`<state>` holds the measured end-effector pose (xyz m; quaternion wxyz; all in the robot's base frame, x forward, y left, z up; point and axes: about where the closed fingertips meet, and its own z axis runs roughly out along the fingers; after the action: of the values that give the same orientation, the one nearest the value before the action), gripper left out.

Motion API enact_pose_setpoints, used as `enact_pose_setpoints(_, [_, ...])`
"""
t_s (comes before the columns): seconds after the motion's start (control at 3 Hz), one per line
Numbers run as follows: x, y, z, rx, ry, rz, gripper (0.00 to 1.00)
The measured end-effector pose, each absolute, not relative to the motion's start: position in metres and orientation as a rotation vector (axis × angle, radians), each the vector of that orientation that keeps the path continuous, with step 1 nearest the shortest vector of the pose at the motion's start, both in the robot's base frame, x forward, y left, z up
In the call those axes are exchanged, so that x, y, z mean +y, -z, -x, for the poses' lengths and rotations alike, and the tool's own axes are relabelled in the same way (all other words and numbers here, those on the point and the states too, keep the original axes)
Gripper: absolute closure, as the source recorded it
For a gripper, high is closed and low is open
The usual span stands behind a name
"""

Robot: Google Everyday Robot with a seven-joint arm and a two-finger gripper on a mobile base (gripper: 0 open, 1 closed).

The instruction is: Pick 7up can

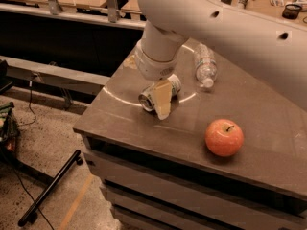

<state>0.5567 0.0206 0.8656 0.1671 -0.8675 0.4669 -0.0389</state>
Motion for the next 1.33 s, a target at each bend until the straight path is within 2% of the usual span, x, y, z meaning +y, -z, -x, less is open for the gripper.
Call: enact_pose_setpoints(1.33, [0.005,-0.859,-0.576,1.313,0.081,2.545,0.00])
